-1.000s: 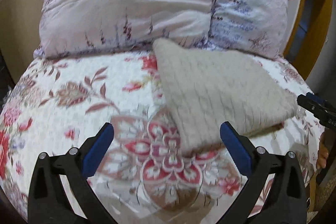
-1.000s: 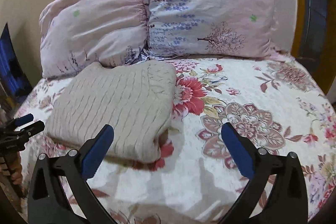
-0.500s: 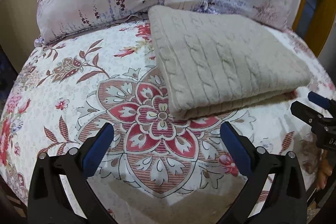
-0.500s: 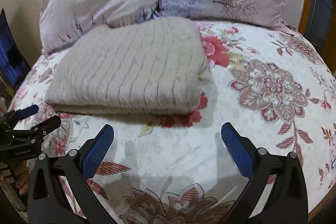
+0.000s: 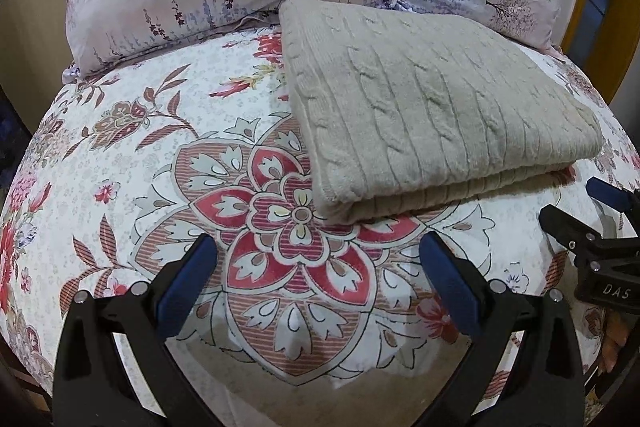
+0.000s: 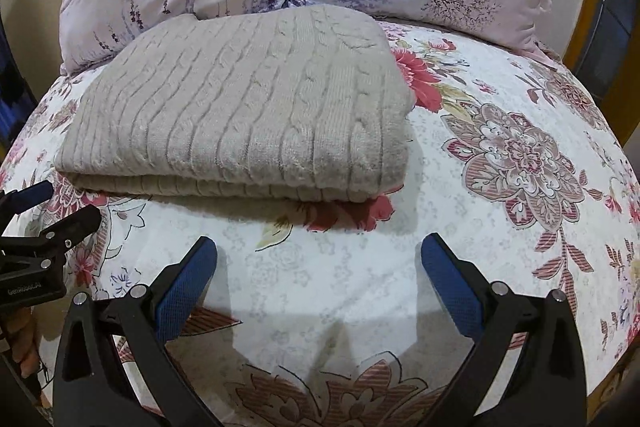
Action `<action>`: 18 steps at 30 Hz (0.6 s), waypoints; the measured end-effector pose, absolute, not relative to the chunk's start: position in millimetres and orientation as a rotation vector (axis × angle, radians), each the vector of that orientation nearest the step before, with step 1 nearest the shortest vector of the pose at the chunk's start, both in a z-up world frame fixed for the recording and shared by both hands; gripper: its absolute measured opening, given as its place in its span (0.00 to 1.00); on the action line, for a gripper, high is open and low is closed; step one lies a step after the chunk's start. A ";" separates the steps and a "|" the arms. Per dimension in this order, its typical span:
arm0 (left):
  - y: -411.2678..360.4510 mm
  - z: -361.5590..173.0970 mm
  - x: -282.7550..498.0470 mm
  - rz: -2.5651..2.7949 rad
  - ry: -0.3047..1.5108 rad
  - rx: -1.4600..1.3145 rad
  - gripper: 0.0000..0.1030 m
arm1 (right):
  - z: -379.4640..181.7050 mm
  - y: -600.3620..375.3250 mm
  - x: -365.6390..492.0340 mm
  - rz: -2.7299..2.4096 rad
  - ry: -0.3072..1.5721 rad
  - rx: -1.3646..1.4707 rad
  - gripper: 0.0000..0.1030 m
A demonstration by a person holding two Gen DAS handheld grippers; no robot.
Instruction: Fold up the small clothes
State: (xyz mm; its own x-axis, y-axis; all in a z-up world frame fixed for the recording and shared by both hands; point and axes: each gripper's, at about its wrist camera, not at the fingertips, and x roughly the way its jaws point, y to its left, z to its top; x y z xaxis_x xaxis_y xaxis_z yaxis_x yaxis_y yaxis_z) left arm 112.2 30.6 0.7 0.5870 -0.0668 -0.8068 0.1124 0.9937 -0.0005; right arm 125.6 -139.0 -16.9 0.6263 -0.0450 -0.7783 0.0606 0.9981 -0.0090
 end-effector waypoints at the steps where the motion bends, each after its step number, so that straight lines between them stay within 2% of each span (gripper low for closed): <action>1: 30.5 0.5 112.0 -0.105 0.934 0.052 0.98 | -17.1 -138.9 125.3 -0.062 0.890 0.019 0.99; 18: 30.6 -0.9 113.1 -0.109 0.926 0.050 0.98 | -18.2 -139.5 123.2 -0.060 0.875 0.018 0.99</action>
State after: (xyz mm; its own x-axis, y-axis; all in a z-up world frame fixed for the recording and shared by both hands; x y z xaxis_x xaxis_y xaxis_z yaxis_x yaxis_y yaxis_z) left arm 113.1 30.6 -0.9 0.5957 -0.0725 -0.7999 0.1154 0.9933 -0.0041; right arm 123.2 -139.5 -18.2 0.6397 -0.0450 -0.7673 0.0600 0.9982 -0.0085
